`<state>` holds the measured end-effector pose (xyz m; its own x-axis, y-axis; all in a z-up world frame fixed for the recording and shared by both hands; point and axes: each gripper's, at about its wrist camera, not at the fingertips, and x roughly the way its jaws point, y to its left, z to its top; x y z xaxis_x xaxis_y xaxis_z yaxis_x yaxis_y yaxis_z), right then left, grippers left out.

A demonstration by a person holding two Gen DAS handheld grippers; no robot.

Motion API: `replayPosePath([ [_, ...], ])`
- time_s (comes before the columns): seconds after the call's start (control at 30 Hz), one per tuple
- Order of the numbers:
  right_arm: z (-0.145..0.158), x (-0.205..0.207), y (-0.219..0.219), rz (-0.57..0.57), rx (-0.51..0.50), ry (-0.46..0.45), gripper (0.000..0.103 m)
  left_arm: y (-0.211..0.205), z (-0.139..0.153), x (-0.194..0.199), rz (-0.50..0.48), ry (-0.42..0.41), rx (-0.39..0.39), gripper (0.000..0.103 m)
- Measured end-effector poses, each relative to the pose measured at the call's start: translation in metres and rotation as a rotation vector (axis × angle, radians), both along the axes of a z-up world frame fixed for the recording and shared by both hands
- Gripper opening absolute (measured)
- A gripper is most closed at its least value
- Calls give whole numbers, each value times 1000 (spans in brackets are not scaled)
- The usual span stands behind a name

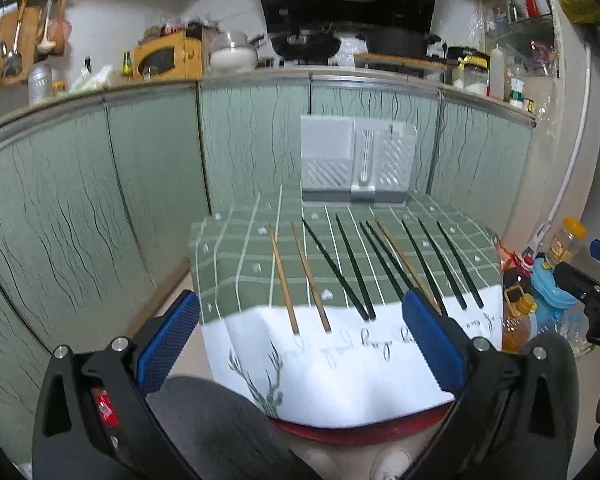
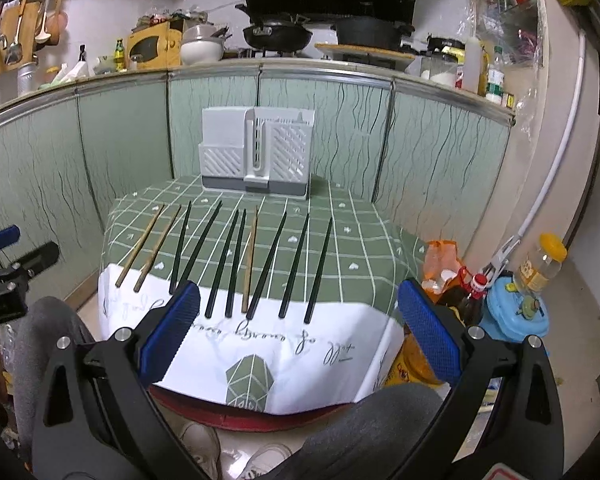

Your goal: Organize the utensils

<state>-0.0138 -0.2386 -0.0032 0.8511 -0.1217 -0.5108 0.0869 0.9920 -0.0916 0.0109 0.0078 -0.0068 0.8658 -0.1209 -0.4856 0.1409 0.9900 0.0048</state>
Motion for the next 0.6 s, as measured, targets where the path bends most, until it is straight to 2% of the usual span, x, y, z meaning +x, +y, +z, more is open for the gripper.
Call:
replayPosePath([
  [0.3,14,0,-9,17,10,-80,95,4,23,0,2,-119,37,98],
  [0.6,-2,15,-20,24,-14,-113,95,5,4,18,3,-163,82,98],
])
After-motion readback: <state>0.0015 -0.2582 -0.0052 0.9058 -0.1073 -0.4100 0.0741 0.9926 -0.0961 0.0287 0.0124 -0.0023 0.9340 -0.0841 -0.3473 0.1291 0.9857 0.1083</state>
